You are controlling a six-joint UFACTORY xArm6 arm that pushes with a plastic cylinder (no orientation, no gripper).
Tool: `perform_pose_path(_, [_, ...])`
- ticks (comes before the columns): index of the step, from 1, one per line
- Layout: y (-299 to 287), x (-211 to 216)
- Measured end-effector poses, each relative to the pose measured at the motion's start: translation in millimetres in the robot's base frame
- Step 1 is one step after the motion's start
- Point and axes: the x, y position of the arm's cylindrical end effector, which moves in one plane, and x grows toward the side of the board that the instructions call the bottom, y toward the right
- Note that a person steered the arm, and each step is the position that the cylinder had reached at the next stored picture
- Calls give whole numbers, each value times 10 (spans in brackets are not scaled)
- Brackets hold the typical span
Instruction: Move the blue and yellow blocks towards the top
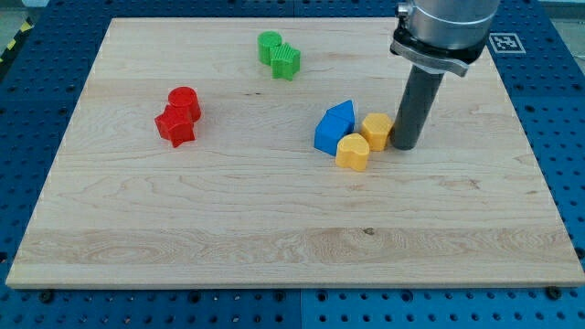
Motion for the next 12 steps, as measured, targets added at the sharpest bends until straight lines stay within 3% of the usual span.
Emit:
perform_pose_path(1, [-44,73])
perform_pose_path(2, [-32,570])
perform_pose_path(3, [-270,665])
perform_pose_path(4, [-672,560])
perform_pose_path(9, [-696,362])
perform_pose_path(12, [-1110,175])
